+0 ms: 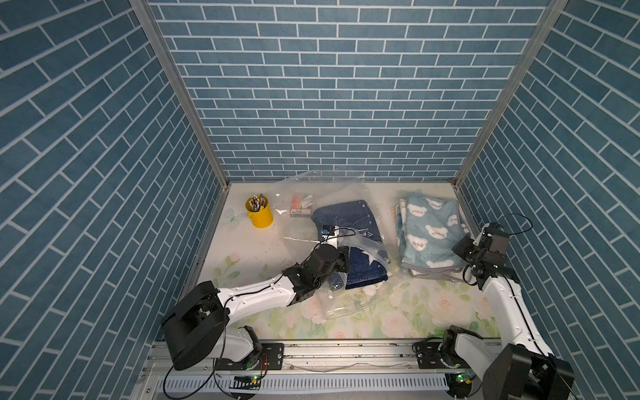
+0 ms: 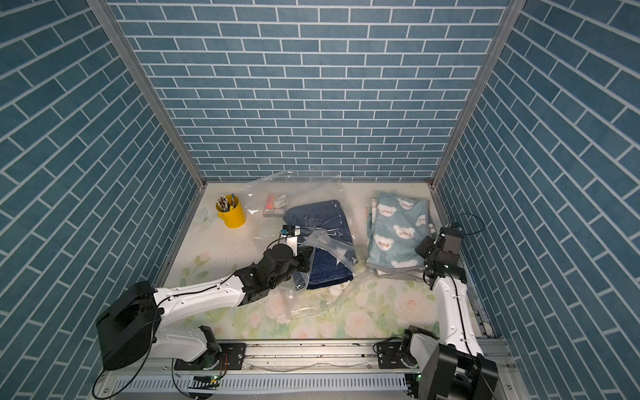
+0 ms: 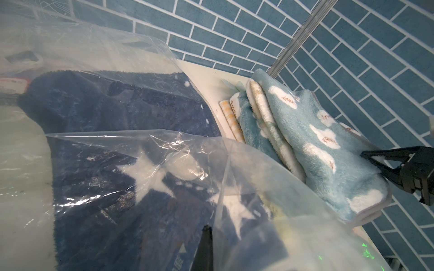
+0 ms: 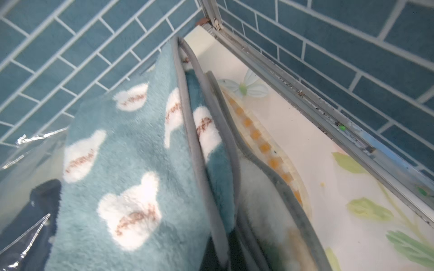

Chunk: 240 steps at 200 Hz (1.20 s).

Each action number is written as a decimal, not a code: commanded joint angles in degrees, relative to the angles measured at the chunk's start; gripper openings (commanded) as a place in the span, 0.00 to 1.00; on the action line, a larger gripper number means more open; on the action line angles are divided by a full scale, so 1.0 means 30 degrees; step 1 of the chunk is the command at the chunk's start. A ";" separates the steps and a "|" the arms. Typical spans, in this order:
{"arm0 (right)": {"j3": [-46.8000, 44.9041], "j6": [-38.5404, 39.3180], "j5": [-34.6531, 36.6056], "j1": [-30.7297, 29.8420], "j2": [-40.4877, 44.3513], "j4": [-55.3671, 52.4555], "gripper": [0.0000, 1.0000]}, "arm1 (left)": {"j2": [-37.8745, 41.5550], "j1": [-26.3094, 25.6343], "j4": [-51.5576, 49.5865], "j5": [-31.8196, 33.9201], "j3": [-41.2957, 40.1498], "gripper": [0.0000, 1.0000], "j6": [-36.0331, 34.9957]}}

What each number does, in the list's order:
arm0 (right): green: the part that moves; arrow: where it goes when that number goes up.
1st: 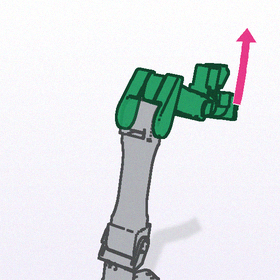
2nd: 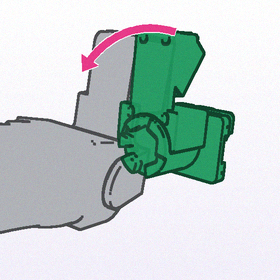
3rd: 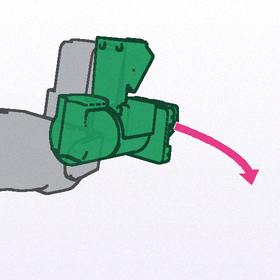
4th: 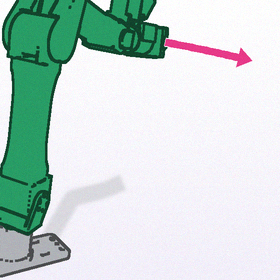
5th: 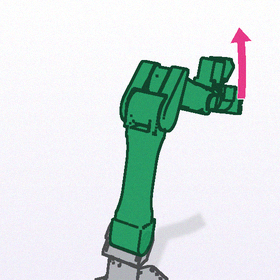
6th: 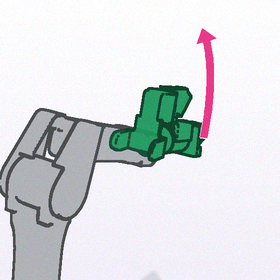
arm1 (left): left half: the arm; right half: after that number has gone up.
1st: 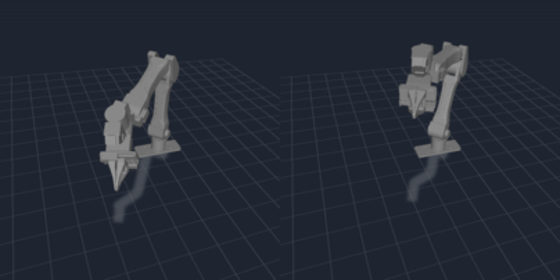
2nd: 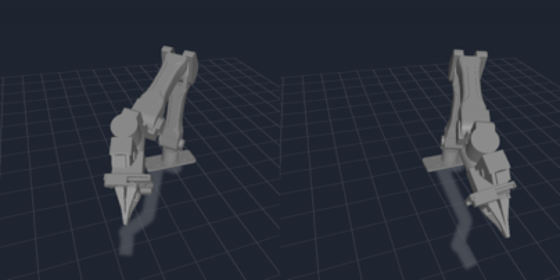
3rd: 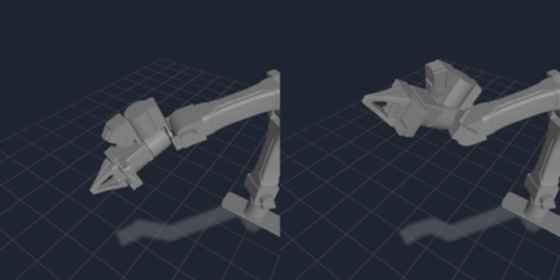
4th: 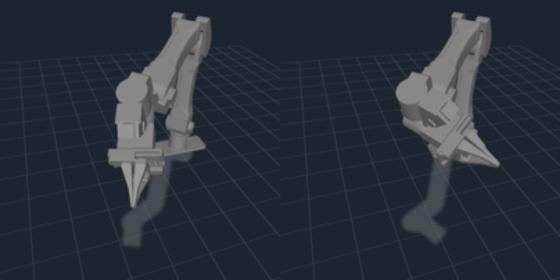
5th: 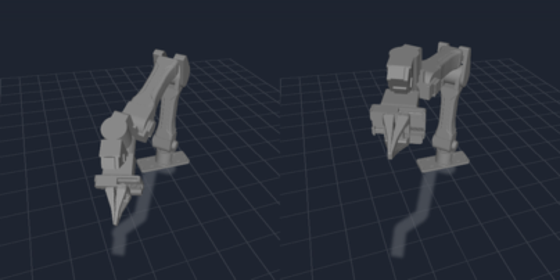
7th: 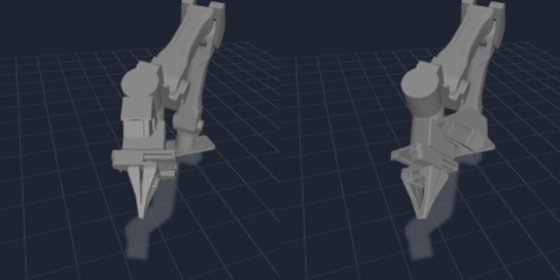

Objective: Take the blanket out of the vacuum bag
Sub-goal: Place the blanket at the center of the board.

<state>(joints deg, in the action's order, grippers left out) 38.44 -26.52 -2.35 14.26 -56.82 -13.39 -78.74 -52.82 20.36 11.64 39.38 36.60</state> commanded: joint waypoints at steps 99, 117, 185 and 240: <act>-0.0269 0.0550 0.2175 0.0432 0.0145 -0.1169 0.49 | 0.0004 0.0174 0.0249 -0.0655 -0.0168 0.00 -0.0020; 0.0443 0.0578 0.2131 0.0389 0.1022 -0.1372 0.54 | 0.0054 0.0174 0.0153 -0.0562 -0.0233 0.00 0.0005; 0.3165 0.0872 0.3830 -0.5994 -0.0429 -0.1564 0.61 | 0.0587 0.0174 -0.0732 0.0246 -0.0147 0.00 0.0001; 0.9342 0.2707 0.4880 -0.7596 -1.0253 0.1406 0.69 | 0.0691 0.0174 -0.1495 0.0330 0.0246 0.00 0.0194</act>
<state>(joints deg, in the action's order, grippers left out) 58.96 -22.04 8.56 -8.40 -78.17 -13.26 -77.60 -52.73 18.55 11.44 39.38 37.01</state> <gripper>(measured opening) 0.678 0.054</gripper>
